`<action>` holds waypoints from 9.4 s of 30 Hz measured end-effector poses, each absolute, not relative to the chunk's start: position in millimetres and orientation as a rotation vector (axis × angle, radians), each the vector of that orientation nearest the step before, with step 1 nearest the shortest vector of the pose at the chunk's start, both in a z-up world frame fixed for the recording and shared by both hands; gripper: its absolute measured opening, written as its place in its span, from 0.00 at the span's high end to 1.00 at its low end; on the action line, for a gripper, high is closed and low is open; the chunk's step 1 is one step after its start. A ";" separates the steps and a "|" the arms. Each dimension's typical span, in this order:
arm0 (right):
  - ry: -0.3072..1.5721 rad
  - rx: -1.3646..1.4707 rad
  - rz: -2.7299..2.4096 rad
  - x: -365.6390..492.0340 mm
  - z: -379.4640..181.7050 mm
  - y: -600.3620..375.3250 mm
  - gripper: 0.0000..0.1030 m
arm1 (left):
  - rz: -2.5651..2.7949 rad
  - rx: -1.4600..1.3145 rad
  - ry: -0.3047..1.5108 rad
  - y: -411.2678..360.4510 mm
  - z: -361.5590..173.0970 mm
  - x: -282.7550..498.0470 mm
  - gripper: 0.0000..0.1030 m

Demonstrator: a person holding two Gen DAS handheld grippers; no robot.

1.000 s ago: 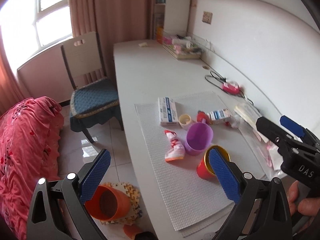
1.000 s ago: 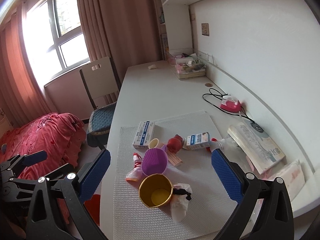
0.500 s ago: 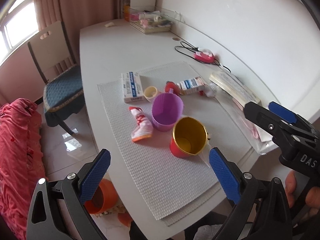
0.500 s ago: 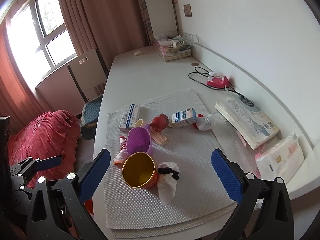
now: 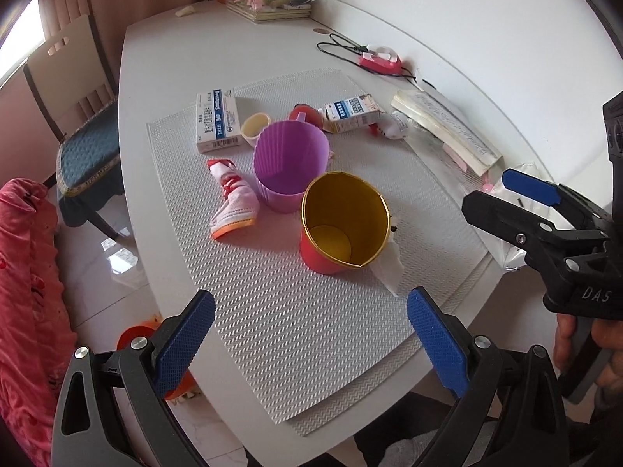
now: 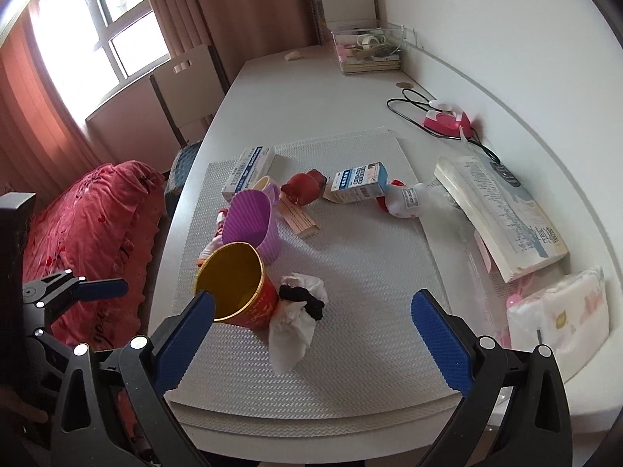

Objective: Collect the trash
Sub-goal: 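Grasp the yellow-and-red paper cup with the left tool while the right tool grasps the white tissue, then carry the paper cup and tissue over the orange bucket with both tools, then open both tools to drop the cup and tissue into the bucket, then move both open tools back over the desk mat, then grasp the white-and-red sock with the left tool while the right tool grasps the purple cup, then carry the sock and purple cup over the orange bucket with both tools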

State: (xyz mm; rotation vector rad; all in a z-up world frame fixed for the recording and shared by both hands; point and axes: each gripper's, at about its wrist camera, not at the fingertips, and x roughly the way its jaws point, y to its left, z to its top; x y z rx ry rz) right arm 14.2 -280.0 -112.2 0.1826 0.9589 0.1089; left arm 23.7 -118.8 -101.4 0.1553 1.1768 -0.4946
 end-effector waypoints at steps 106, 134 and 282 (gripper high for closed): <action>1.394 -0.334 1.134 107.9 -253.7 192.4 0.60 | -0.326 0.051 1.406 236.8 -247.8 51.0 0.49; 1.710 -0.354 0.888 138.8 -526.3 245.9 0.52 | -0.382 -0.081 1.554 268.3 -449.5 89.1 0.42; 1.219 0.019 0.589 125.0 -170.6 -201.4 0.94 | -0.611 0.313 1.206 -33.4 -117.5 83.6 0.72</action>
